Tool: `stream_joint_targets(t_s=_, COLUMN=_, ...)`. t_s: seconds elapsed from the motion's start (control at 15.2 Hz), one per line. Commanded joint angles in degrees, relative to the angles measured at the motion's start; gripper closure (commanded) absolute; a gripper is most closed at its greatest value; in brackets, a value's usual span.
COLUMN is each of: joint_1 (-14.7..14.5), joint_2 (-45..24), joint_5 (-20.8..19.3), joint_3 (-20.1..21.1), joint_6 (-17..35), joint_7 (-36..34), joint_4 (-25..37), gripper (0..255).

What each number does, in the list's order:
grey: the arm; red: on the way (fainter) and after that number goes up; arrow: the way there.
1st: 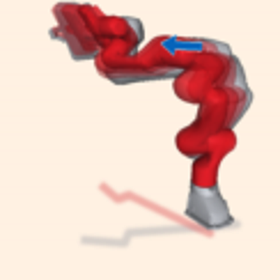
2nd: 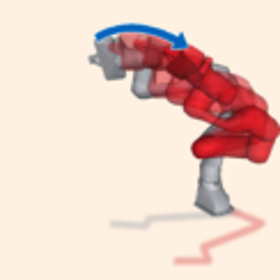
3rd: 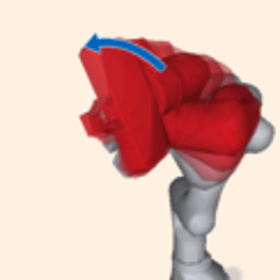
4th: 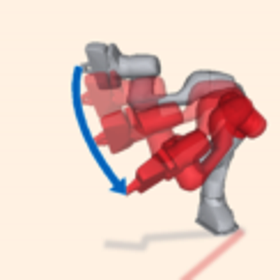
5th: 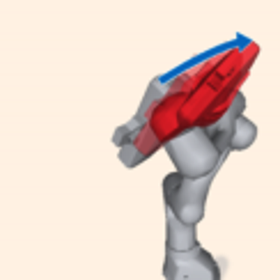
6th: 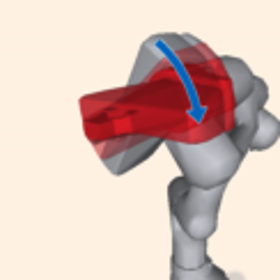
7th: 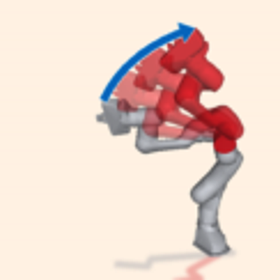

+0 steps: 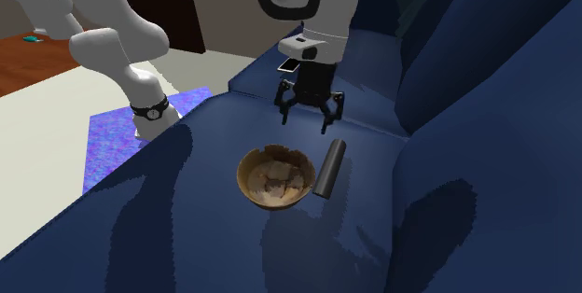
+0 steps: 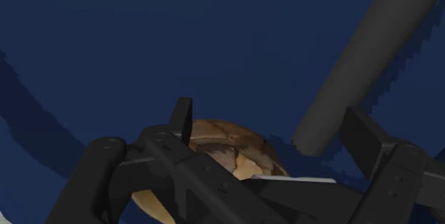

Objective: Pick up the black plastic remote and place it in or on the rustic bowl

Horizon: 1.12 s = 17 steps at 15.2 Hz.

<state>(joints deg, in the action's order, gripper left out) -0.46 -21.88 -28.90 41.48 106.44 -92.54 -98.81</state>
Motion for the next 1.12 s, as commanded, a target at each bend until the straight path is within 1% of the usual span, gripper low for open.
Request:
stream_joint_targets(t_s=0.0, joint_1=-3.25, joint_2=-5.83, joint_5=-2.81, joint_3=-1.85, joint_6=-1.98, joint_7=-4.07, joint_4=5.92, gripper=0)
stream_joint_targets(t_s=0.2, joint_1=-8.3, joint_2=-14.16, joint_5=-5.5, joint_3=-4.83, joint_6=-5.34, joint_7=-8.14, joint_4=16.26, gripper=0)
stream_joint_targets(t_s=0.33, joint_1=-11.7, joint_2=-19.9, joint_5=-6.78, joint_3=-6.83, joint_6=-7.85, joint_7=-9.98, joint_4=24.3, gripper=0)
stream_joint_targets(t_s=0.4, joint_1=-12.79, joint_2=-21.74, joint_5=-7.08, joint_3=-7.48, joint_6=-8.7, joint_7=-10.39, joint_4=27.04, gripper=0)
stream_joint_targets(t_s=0.86, joint_1=-11.38, joint_2=-22.48, joint_5=-7.98, joint_3=-8.08, joint_6=-4.19, joint_7=-11.38, joint_4=22.91, gripper=0)
stream_joint_targets(t_s=1.06, joint_1=-11.28, joint_2=-22.57, joint_5=-8.07, joint_3=-8.14, joint_6=-3.84, joint_7=-11.46, joint_4=22.61, gripper=0)
